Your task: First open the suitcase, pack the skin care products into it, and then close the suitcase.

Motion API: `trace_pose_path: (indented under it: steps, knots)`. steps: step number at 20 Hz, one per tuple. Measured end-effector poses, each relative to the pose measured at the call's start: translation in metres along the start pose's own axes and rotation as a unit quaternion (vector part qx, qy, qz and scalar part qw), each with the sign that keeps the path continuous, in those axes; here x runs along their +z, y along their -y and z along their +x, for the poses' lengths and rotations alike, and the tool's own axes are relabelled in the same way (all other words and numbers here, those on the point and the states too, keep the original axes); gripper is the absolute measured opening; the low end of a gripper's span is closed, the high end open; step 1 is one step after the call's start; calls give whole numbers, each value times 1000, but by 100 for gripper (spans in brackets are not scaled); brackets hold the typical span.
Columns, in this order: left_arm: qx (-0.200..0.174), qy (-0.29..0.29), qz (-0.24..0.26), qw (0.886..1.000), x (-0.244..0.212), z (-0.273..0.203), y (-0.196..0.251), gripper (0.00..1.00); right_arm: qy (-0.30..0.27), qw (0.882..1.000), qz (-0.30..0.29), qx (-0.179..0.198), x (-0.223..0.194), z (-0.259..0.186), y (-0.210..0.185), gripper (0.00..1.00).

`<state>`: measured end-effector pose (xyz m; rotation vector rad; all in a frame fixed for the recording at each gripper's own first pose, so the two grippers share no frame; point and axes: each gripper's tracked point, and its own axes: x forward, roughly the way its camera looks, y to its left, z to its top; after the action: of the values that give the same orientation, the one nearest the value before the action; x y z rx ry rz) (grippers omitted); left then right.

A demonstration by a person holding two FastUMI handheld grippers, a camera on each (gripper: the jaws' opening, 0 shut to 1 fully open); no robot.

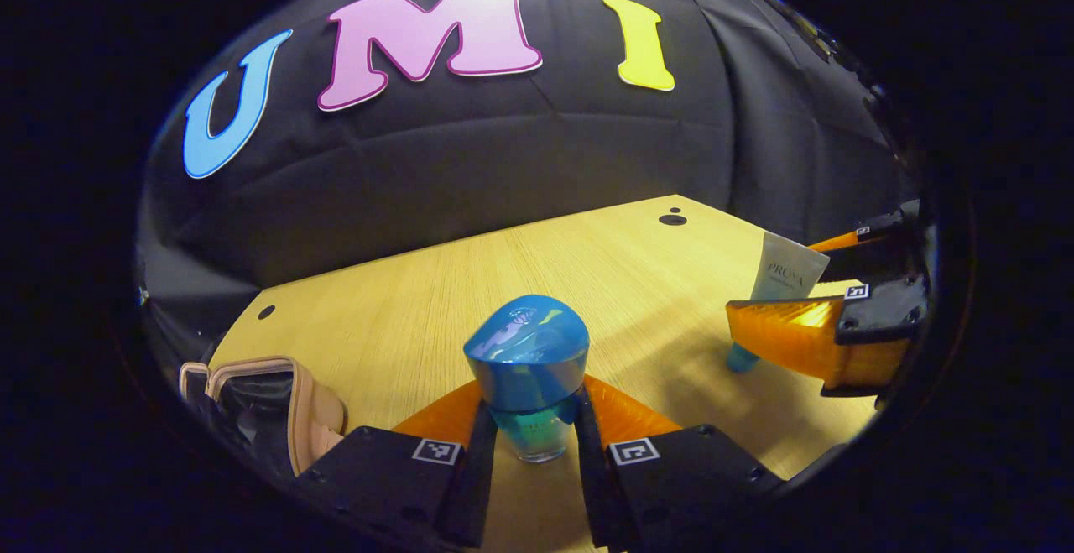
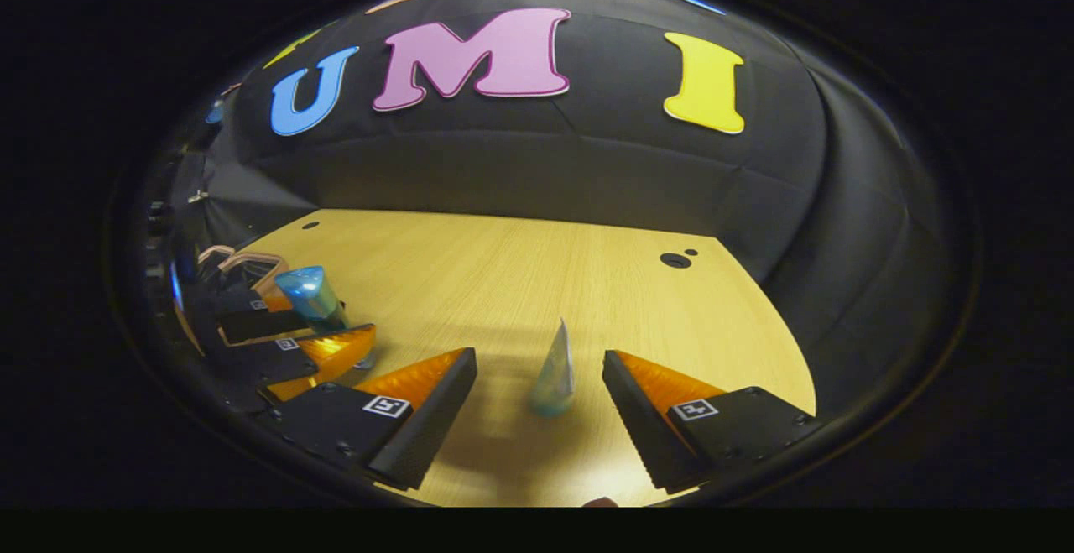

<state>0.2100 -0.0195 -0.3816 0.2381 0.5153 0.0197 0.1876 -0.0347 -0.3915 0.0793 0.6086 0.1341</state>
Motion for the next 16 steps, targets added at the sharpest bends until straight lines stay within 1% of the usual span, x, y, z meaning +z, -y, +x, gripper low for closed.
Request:
trace_pose_path:
  steps: [2, 3, 4, 5, 6, 7, 8, 9, 10, 12, 14, 16]
  knots:
    - [0, -2, 1, 1000, 0, 0, 0, 50, -29, 999, 13, -6, -21, 14, 4, 92]
    - [0, -3, 1, 1000, 0, 0, 1, 50, -43, 999, 17, -10, -31, 20, 6, 79]
    - [-1, -4, 3, 1000, 0, 0, 0, 50, -62, 998, 14, -17, -40, 20, 11, 78]
    - [-2, -5, 6, 1000, 0, 0, 1, 49, -42, 998, 22, -29, -31, 24, 16, 59]
    - [-5, -6, 12, 1000, 1, 1, 1, 48, -49, 998, 27, -31, -34, 24, 19, 40]
    - [-8, -9, 19, 1000, 1, 0, 2, 47, -53, 998, 34, -29, -36, 22, 19, 37]
    - [-13, -15, 23, 1000, 0, 0, 3, 47, -54, 997, 36, -28, -37, 19, 20, 29]
    - [-19, -23, 16, 999, 1, -4, 4, 46, -51, 998, 33, -29, -35, 15, 21, 29]
    - [-27, -30, 4, 999, 3, -7, 5, 46, -46, 998, 32, -27, -30, 9, 20, 33]
    - [-40, -34, -9, 999, 17, -19, 3, 44, -36, 999, 36, -13, -23, -1, 13, 32]
    - [-51, -35, 10, 998, 35, -40, -7, 46, -27, 999, 31, -5, -13, -18, 7, 32]
    - [-66, -38, 16, 997, 54, -66, -25, 45, -18, 999, 29, 4, -2, -36, -3, 32]
